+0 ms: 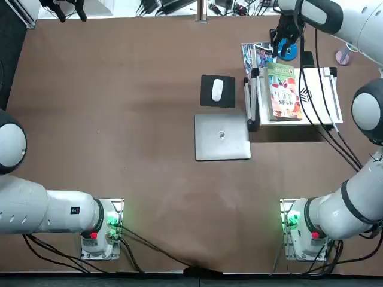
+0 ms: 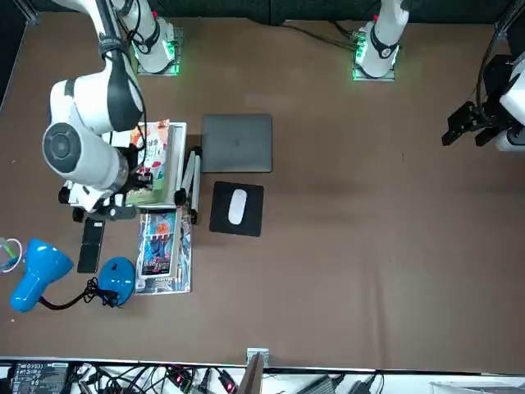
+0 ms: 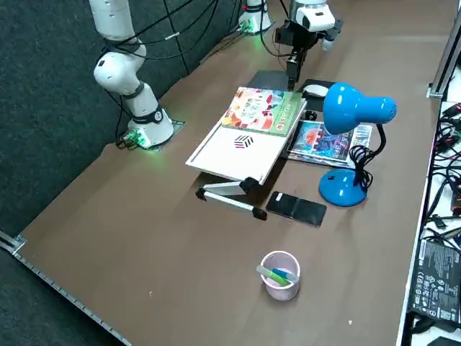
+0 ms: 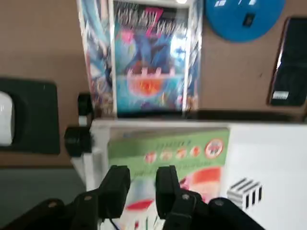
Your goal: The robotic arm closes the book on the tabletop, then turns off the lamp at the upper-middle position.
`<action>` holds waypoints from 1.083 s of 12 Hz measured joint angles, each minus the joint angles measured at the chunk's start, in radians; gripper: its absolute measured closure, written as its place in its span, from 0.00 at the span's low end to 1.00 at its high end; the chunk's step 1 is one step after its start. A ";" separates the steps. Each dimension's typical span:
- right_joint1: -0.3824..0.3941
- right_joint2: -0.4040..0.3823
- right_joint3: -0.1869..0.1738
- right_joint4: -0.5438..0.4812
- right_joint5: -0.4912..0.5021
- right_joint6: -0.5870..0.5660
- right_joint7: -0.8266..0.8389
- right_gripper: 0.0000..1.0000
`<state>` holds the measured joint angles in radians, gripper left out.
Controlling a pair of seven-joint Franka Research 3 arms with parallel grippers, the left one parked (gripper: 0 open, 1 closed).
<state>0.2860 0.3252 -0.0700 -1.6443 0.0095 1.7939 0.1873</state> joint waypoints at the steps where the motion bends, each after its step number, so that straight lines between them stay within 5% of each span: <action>1: -0.017 0.008 -0.001 0.000 -0.003 0.042 -0.007 0.66; 7: -0.060 0.096 -0.001 0.000 -0.173 0.240 -0.024 0.88; 13: -0.125 0.148 -0.003 -0.019 -0.221 0.351 -0.025 0.96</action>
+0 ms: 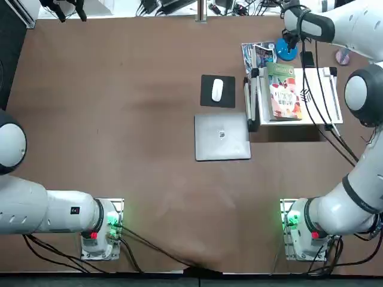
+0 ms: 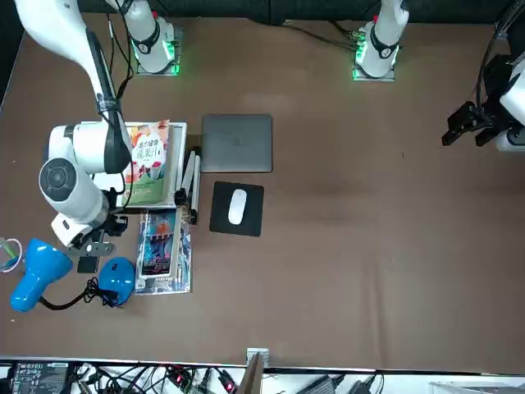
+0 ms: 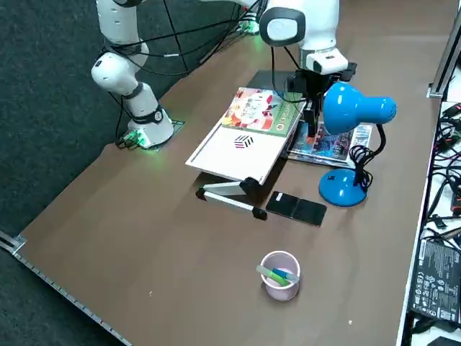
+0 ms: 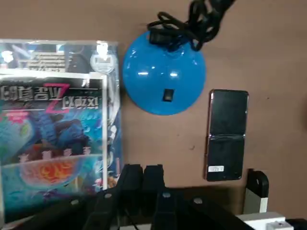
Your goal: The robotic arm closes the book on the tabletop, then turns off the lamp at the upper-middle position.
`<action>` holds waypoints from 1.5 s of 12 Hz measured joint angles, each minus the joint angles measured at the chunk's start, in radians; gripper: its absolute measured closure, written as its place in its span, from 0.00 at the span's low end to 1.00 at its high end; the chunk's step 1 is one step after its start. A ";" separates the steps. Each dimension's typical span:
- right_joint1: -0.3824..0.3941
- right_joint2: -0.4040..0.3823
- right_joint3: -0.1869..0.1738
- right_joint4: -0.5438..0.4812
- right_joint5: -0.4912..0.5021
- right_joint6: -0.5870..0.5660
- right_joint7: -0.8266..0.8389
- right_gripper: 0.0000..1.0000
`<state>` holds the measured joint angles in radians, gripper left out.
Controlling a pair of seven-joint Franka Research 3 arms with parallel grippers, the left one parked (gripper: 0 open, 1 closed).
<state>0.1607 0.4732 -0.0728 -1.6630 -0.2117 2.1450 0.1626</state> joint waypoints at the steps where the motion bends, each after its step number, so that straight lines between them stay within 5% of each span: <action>1: -0.010 0.003 0.000 -0.003 0.000 0.011 0.000 0.96; 18: -0.060 0.149 0.000 -0.049 -0.018 0.369 -0.005 0.98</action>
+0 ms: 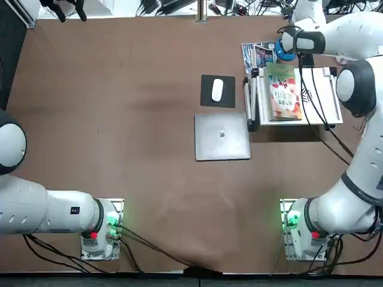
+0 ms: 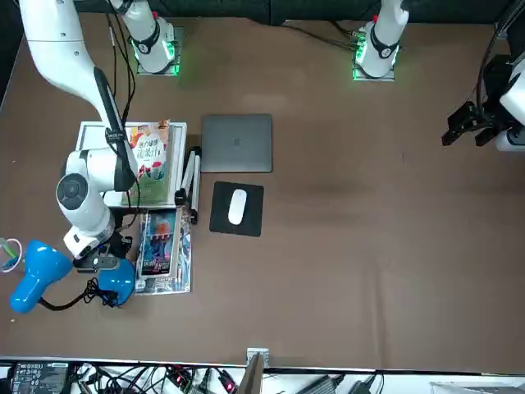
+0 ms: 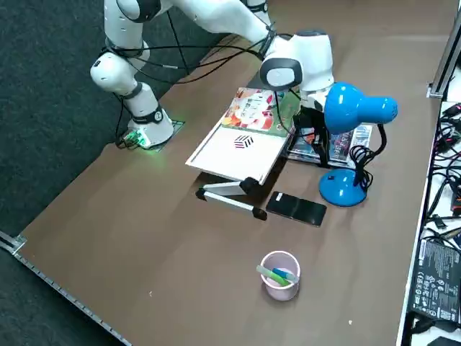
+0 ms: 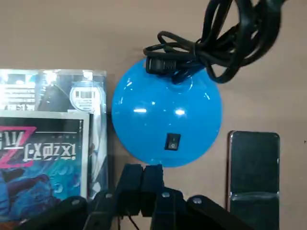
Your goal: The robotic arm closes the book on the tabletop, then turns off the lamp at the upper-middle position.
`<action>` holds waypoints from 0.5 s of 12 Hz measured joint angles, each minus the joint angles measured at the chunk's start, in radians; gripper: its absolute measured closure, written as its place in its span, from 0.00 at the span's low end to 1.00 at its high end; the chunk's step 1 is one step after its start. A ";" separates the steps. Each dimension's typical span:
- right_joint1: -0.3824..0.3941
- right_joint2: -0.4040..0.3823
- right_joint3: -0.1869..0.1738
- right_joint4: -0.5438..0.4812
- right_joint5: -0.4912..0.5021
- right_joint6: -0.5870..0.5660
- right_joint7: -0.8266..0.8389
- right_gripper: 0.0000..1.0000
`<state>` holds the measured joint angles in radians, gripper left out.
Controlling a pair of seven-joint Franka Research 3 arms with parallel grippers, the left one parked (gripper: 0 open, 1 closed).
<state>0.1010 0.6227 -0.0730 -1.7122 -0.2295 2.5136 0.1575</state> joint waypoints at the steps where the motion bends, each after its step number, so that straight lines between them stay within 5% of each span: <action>1: -0.004 0.002 0.000 -0.007 -0.016 0.015 0.000 0.98; 6: -0.026 0.022 0.000 -0.034 -0.047 0.099 -0.003 0.98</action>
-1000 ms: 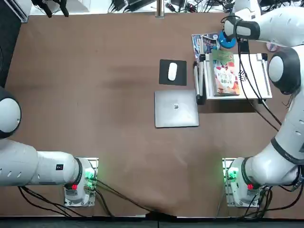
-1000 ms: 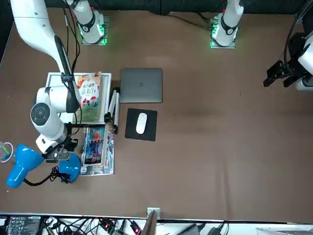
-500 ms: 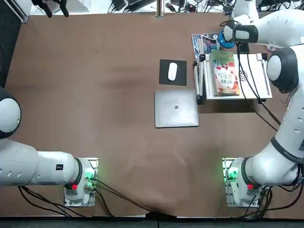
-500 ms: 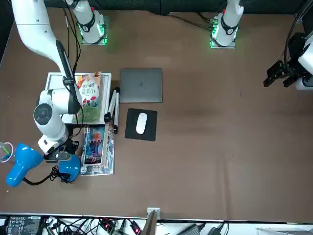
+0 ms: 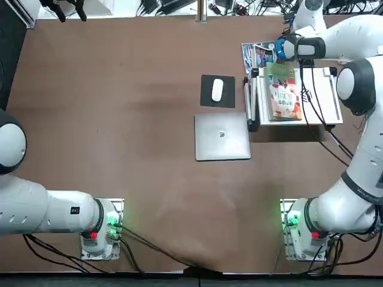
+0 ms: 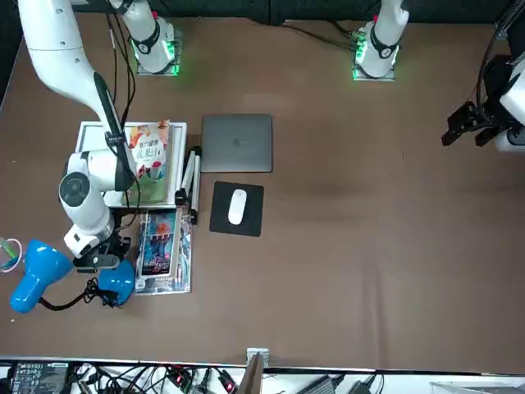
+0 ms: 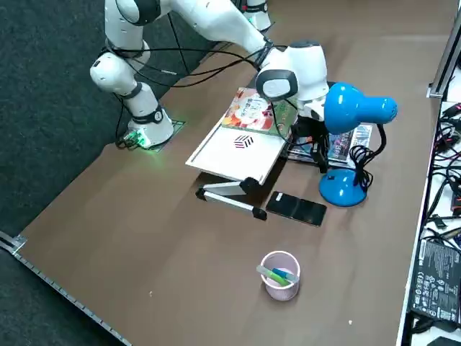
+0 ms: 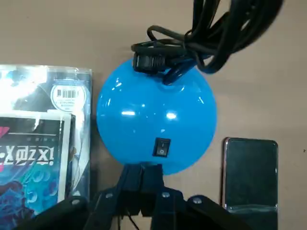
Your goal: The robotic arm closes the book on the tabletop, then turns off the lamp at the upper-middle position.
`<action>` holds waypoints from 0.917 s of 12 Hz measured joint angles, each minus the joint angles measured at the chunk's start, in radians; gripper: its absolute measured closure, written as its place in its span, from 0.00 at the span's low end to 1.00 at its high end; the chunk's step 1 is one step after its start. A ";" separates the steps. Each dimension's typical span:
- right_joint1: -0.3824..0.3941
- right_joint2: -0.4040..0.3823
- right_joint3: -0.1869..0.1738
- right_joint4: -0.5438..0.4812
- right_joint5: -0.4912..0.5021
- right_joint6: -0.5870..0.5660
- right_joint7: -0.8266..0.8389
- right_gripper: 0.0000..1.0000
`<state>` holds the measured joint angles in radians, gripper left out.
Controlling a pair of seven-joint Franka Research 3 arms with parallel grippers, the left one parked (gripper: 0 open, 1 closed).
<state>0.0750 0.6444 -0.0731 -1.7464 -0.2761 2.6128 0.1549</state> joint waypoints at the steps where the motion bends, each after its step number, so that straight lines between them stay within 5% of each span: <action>1: -0.002 0.004 0.000 0.000 -0.001 0.009 -0.001 0.98; 11: -0.005 0.008 0.000 0.000 -0.014 0.028 -0.003 0.98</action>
<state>0.0703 0.6524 -0.0730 -1.7468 -0.2903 2.6411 0.1523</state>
